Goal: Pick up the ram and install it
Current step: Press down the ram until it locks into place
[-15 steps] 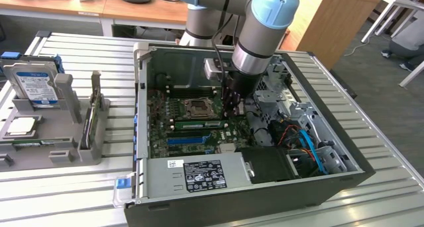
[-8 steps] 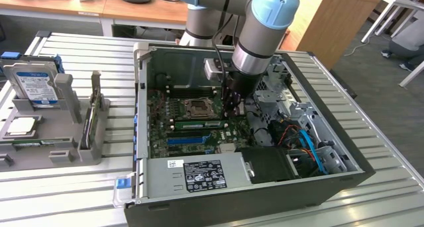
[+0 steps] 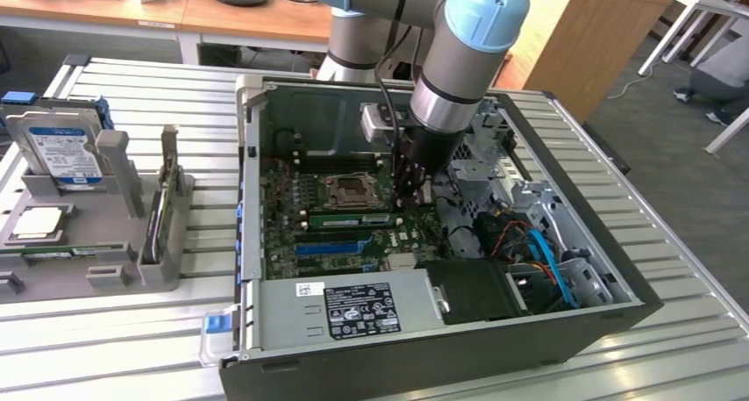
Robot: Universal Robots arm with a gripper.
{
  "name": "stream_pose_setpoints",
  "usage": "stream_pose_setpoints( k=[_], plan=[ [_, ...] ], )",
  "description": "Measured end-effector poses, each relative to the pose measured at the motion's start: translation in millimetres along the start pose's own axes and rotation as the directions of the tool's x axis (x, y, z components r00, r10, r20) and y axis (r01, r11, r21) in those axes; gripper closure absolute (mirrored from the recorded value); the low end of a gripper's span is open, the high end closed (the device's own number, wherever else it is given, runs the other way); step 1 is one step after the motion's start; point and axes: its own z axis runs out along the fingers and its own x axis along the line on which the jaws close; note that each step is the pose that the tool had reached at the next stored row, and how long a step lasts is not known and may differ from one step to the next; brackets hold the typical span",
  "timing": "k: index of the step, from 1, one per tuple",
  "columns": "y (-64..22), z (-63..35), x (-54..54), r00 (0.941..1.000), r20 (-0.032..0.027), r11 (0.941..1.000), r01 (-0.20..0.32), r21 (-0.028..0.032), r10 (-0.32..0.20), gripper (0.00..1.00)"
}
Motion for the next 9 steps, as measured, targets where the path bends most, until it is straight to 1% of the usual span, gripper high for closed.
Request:
stream_pose_setpoints(
  k=[9],
  plan=[
    [0.0,0.0,0.9,1.0,0.0001,1.0,0.0,0.0,0.0,0.89]
  ],
)
